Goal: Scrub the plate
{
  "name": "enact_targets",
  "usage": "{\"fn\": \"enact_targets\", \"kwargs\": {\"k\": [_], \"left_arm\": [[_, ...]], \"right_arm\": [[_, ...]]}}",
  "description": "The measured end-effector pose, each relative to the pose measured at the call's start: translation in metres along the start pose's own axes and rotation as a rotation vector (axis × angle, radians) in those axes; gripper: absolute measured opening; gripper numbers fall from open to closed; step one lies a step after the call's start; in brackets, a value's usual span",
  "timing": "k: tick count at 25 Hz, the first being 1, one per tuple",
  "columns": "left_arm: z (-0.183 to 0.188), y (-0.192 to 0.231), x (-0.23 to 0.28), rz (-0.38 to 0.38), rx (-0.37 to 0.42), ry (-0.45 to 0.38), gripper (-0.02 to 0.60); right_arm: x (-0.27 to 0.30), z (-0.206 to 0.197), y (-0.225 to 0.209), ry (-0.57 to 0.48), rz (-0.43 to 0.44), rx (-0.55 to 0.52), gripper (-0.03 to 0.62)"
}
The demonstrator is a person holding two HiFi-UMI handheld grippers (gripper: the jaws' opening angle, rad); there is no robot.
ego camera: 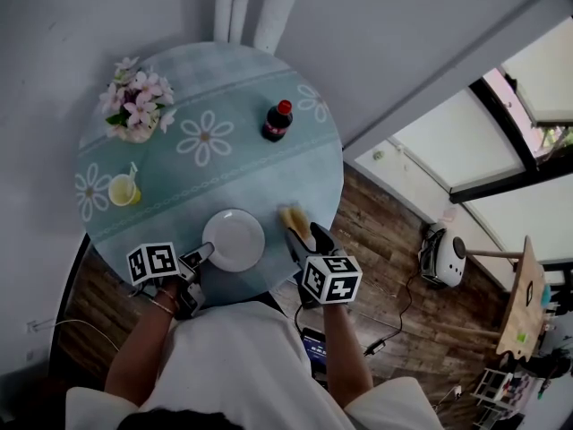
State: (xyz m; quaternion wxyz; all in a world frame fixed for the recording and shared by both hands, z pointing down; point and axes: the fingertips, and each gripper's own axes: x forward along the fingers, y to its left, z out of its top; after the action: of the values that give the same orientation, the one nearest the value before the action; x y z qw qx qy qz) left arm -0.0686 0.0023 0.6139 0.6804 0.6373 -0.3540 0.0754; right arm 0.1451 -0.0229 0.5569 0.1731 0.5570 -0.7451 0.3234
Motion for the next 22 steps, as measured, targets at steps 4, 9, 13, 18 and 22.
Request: {"fn": "enact_targets", "kwargs": {"k": [4,9,13,18,22], "left_arm": [[0.005,-0.005,-0.013,0.002,0.063,-0.028,0.137],[0.024,-0.008,-0.036,0.027,0.154,-0.102,0.138],[0.042,-0.018,-0.059,0.045,0.26,-0.184,0.138],[0.056,-0.047,-0.083,0.058,0.44,-0.283,0.138],[0.051,-0.079,-0.094,0.034,0.548,-0.33,0.137]], "right_arm": [[-0.007,0.0,0.002,-0.023,-0.008,0.017,0.232],[-0.016,-0.002,0.006,-0.045,-0.012,0.045,0.233],[-0.021,-0.006,0.01,-0.049,-0.009,0.068,0.233],[-0.029,-0.012,0.015,-0.043,-0.001,0.101,0.233],[-0.038,-0.011,0.023,-0.05,0.005,0.107,0.232]]}}
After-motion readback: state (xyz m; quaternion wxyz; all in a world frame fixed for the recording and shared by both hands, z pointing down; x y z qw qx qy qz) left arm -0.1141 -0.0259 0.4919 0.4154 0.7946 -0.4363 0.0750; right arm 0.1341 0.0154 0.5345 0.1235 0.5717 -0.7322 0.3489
